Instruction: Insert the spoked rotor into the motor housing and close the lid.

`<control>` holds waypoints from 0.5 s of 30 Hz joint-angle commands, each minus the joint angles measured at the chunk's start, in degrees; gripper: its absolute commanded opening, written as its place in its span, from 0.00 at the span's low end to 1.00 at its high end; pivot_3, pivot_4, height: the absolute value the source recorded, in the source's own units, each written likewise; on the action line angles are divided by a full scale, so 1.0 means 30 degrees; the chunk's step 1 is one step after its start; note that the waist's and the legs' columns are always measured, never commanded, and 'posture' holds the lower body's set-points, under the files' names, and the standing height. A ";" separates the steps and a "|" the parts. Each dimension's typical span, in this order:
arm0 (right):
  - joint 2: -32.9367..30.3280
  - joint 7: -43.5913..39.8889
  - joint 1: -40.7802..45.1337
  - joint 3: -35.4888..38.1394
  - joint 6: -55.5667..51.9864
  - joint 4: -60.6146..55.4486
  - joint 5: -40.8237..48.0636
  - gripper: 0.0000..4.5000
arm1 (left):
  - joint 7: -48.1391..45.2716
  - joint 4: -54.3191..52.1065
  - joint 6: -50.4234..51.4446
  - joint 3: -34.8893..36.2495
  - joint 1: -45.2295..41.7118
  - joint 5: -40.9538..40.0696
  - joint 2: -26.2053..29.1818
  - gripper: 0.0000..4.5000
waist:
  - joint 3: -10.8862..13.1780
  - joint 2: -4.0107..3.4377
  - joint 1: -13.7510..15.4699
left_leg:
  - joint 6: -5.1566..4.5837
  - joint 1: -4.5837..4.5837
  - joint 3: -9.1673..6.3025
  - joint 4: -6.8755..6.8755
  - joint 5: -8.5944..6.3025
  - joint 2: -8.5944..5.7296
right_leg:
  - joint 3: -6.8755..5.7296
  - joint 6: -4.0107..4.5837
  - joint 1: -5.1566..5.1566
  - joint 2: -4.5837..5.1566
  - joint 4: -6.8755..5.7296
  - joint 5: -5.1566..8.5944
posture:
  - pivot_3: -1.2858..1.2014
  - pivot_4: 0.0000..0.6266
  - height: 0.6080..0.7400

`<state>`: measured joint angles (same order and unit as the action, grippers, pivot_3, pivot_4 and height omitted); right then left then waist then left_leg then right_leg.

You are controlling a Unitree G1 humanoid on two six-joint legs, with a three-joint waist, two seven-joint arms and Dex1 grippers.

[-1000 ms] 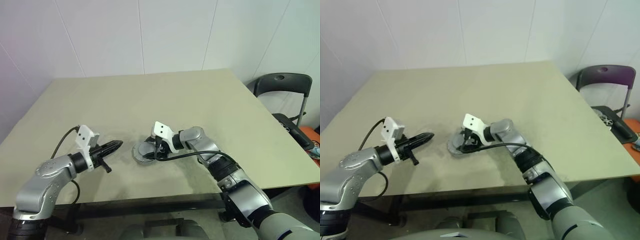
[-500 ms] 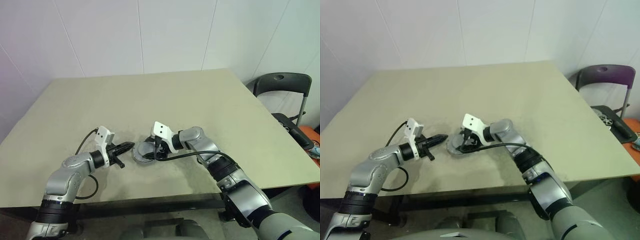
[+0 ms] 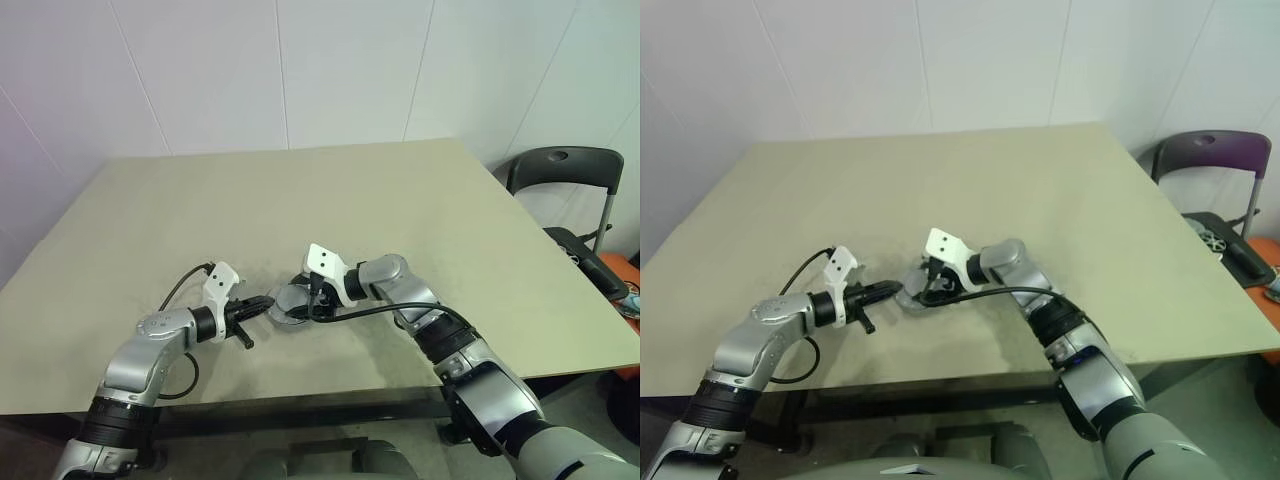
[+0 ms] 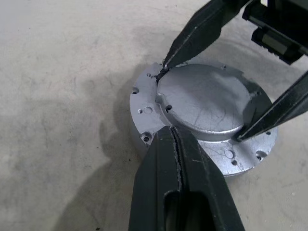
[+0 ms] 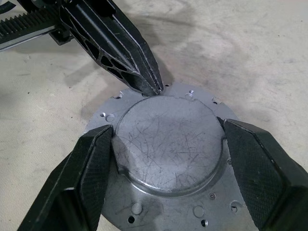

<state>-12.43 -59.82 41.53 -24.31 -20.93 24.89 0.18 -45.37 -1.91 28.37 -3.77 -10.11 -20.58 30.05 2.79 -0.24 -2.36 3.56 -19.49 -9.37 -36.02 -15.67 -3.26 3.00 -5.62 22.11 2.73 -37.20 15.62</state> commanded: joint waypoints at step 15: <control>0.0071 0.0005 0.1408 0.3421 -0.3863 -0.1603 0.3080 1.00 | -0.0572 0.0406 0.0192 -0.1468 -0.0125 0.1533 0.0685 0.00 | 0.0004 -0.0011 0.0025 | 0.0000 -0.0005 -0.0007 0.0001 0.0000 -0.0001 | 0.0000 0.0000 0.0006 0.0003 -0.0004 0.0000 | 0.52 0.00 1.00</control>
<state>-12.31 -59.86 43.49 -16.98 -29.98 22.93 6.41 -46.38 -2.75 27.90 -5.93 -11.19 -17.70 31.74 2.80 -0.27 -2.28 3.56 -19.50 -9.39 -36.02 -15.67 -3.27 3.00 -5.62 22.12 2.74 -37.22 15.62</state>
